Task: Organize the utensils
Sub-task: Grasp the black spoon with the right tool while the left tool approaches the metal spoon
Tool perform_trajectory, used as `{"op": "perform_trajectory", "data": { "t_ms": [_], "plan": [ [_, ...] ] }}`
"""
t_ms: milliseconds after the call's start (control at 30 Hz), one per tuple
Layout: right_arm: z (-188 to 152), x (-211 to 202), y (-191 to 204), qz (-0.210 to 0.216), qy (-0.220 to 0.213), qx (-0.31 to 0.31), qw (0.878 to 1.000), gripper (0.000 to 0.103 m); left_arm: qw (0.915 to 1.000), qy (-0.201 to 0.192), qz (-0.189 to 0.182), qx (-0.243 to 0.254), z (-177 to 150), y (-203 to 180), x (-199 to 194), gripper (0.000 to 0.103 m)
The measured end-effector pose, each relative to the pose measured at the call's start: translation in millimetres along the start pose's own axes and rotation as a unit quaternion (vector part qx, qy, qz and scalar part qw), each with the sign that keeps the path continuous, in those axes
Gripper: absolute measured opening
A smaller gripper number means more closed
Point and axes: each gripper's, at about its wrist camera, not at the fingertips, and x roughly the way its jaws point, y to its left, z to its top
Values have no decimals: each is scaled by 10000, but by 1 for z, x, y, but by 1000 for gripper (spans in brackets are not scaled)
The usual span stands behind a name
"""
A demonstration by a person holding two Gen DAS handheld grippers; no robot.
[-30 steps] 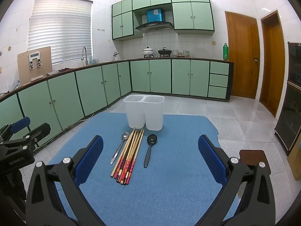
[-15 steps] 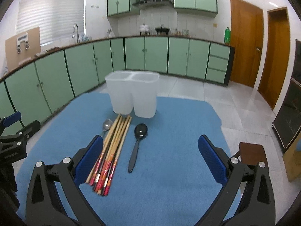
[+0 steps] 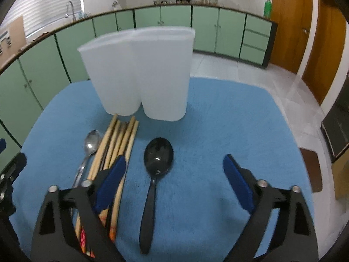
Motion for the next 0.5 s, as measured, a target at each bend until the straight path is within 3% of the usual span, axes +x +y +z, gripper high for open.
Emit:
{"op": "perform_trajectory", "data": {
  "t_ms": [167,300,433,500],
  "plan": [
    [5,19,5,-43,219,72,9997,73,9999,110,40,-8,3,5,14,97],
    [7,29,6,-33,365,104,9993,60,9999,168,-6,-26,6,5,22,97],
    [10,29,10,82,291,-70,9995,34,9996,248,-128,87,10,-3,30,97],
    [11,29,10,89,303,-146,9994,34,9991,310,-260,129,11,-9,34,97]
  ]
}}
